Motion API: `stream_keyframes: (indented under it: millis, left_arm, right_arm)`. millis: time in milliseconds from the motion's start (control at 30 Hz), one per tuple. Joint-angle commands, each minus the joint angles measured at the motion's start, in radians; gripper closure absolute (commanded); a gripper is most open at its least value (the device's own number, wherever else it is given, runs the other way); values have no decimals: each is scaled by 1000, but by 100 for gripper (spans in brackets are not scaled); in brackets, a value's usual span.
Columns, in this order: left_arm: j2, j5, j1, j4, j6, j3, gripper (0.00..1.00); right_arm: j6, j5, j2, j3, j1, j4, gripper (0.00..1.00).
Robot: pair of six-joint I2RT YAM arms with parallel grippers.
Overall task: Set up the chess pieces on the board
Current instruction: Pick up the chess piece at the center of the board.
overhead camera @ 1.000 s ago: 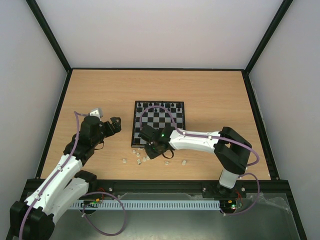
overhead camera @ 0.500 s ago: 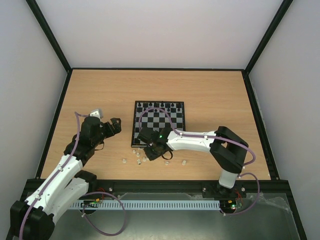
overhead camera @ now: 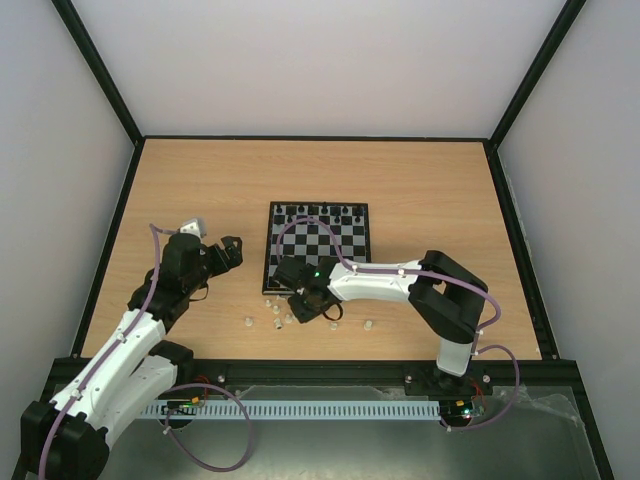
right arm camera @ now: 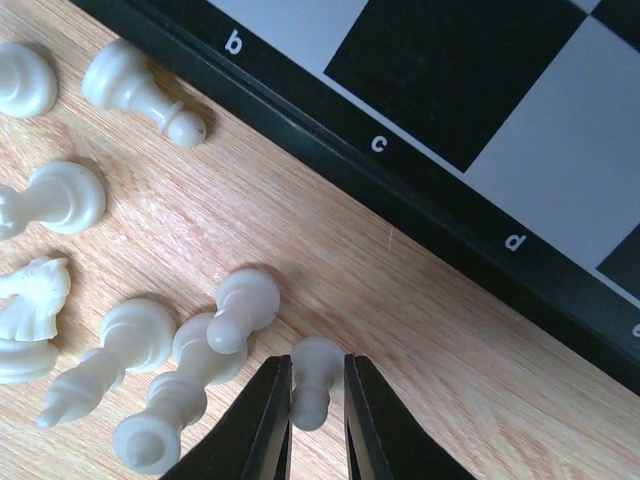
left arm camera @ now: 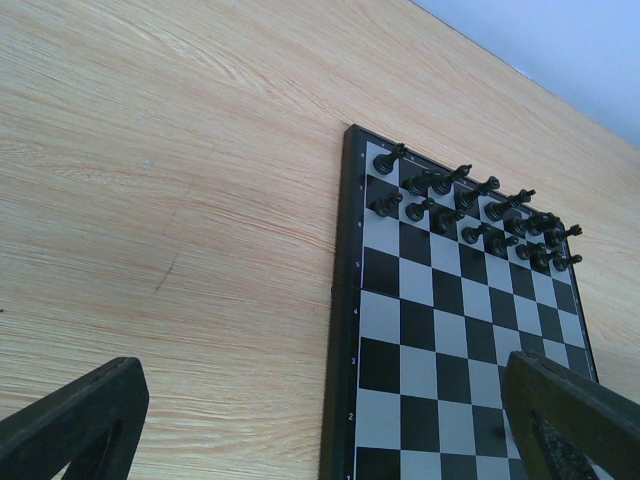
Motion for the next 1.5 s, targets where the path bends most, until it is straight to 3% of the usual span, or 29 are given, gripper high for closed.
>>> stream_keyframes:
  millis: [0,233,433,533,700,1467]
  left_arm:
    - [-9,-6,4,6,-2,-10,1]
    - [-8,-7,5,8,0,-7,0]
    - [-10,-5,5,6,3,-4,1]
    - [-8,-5,5,9,3,-5,0]
    - [-2,-2,4,14,2,-3,1]
    - [14,-1,4,35,0,-16,1]
  right_arm:
    - [3,18,13,34,8,-40,84]
    - [0,31,15,54,7,-55,80]
    - [0,32,18,52,7,-64,85]
    - [3,38,18,51,8,-75,79]
    - [5,38,7,42,7,-81,78]
    - [-8,67,-1,55,4,-109,94]
